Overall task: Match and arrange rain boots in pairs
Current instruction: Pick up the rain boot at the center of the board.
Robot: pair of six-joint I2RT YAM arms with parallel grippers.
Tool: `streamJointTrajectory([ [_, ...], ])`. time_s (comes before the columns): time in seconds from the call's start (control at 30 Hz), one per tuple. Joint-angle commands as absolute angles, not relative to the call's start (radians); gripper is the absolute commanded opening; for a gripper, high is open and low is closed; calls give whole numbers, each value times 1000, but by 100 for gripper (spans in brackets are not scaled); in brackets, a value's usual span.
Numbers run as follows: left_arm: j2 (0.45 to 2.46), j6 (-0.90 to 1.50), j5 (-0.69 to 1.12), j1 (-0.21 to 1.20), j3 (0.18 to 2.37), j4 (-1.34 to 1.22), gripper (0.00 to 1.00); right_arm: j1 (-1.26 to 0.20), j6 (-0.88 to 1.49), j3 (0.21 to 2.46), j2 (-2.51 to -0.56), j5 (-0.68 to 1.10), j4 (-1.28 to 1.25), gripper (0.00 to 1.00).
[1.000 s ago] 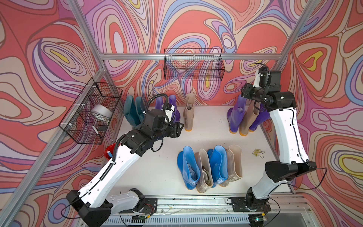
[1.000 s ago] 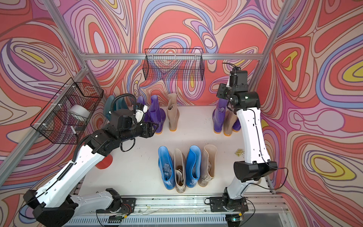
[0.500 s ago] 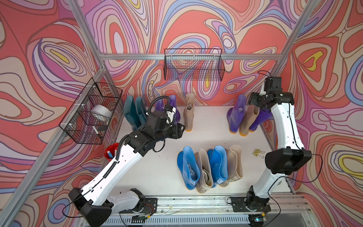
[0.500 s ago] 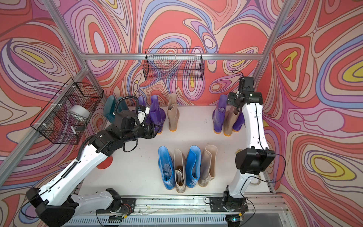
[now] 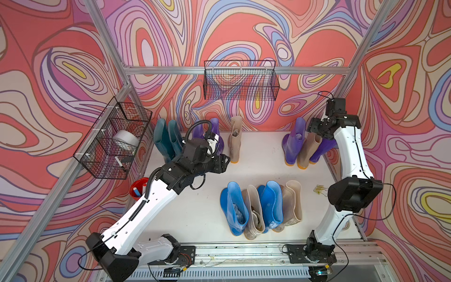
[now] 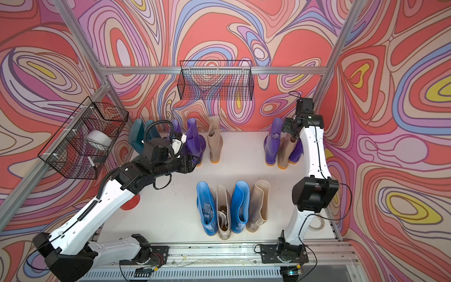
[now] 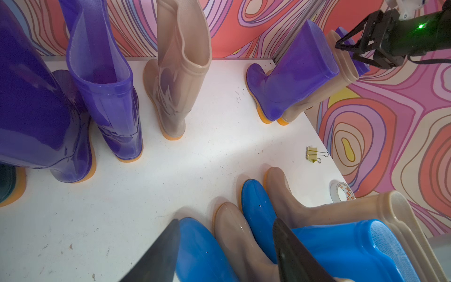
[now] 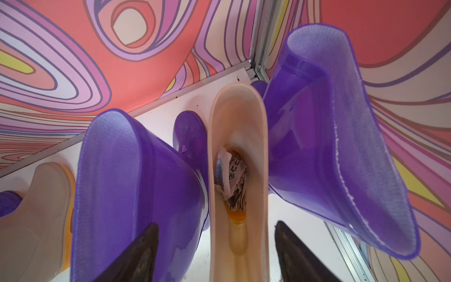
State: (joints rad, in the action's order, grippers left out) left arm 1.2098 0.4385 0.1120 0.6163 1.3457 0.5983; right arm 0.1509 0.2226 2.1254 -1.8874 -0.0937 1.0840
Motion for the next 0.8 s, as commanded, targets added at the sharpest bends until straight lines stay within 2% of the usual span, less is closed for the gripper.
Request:
streamJointTrajectory([
  [0.0, 1202, 435, 113, 620, 1333, 598, 62, 159, 242, 2104, -1887, -122, 1060, 76],
  [0.4, 1203, 434, 118, 620, 1331, 601, 62, 161, 267, 1950, -1840, -127, 965, 72],
  [0.77, 1201, 436, 110, 619, 1334, 613, 62, 167, 281, 1841, -1838, -138, 843, 60],
])
